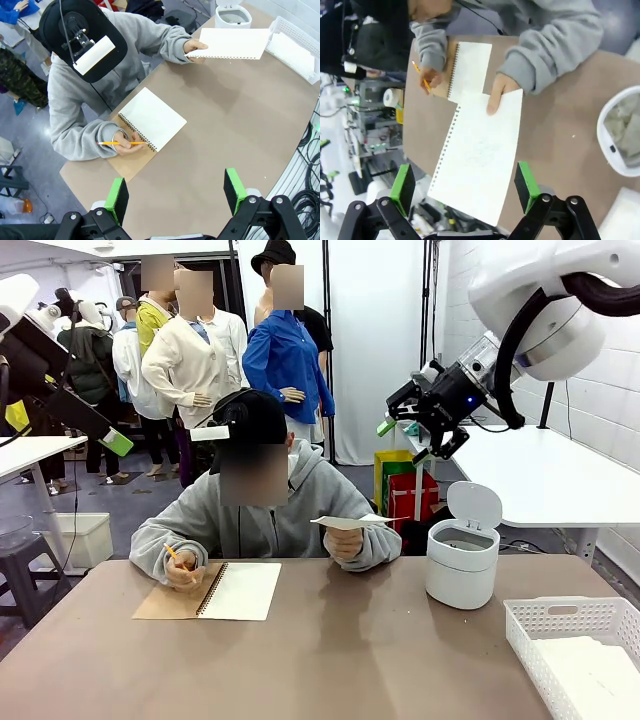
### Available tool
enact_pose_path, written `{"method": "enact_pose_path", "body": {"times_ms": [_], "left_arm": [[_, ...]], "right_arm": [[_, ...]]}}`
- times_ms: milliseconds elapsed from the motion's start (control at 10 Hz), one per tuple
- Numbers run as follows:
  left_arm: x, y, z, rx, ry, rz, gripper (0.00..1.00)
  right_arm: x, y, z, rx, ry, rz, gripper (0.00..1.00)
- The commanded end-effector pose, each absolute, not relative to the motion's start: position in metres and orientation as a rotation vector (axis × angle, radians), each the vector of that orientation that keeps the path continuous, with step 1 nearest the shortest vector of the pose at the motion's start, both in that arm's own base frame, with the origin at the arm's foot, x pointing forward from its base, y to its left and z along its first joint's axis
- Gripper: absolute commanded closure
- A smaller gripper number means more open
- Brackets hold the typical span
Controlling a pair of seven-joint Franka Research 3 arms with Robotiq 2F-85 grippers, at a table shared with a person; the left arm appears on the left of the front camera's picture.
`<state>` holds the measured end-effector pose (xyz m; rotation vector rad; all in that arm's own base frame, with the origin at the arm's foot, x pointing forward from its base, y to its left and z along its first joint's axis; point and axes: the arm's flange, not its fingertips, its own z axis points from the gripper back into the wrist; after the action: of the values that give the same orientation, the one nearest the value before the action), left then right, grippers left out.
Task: Sort the paper based on its condition.
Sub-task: If a person hands you a paper, place it in the Organizing basket , and if it's crumpled, put it in the Trash can.
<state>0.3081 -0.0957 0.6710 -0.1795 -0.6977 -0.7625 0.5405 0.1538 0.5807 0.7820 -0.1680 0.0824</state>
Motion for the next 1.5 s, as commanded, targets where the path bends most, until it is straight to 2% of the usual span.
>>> {"method": "enact_pose_path", "body": {"times_ms": [0, 200, 300, 400, 600, 700, 900, 1400], "left_arm": [[0.308, -0.095, 0.671, -0.186, -0.699, -0.764, 0.0], [0.308, -0.095, 0.671, -0.186, -0.699, -0.764, 0.0], [0.308, -0.095, 0.671, -0.186, -0.699, -0.764, 0.0], [0.308, -0.095, 0.671, -0.186, -0.699, -0.764, 0.0], [0.308, -0.095, 0.671, -0.186, -0.699, -0.764, 0.0], [0.308, -0.095, 0.671, -0.186, -0.699, -0.764, 0.0], [0.308, -0.095, 0.671, -0.186, -0.699, -0.764, 0.0], [0.308, -0.095, 0.671, -0.186, -0.699, -0.764, 0.0]], "right_arm": [[0.531, 0.151, 0.57, 0.877, -0.086, -0.013, 0.0], [0.513, 0.144, 0.549, 0.899, -0.012, -0.042, 0.0], [0.492, 0.148, 0.564, 0.837, -0.108, 0.385, 0.0], [0.529, 0.146, 0.553, 0.87, -0.04, -0.024, 0.0], [0.529, 0.146, 0.553, 0.87, -0.04, -0.024, 0.0], [0.515, 0.145, 0.555, 0.863, -0.042, 0.075, 0.0], [0.546, 0.137, 0.521, 0.989, 0.109, -0.11, 0.0], [0.558, 0.137, 0.468, 1.011, 0.293, -0.235, 0.0]]}}
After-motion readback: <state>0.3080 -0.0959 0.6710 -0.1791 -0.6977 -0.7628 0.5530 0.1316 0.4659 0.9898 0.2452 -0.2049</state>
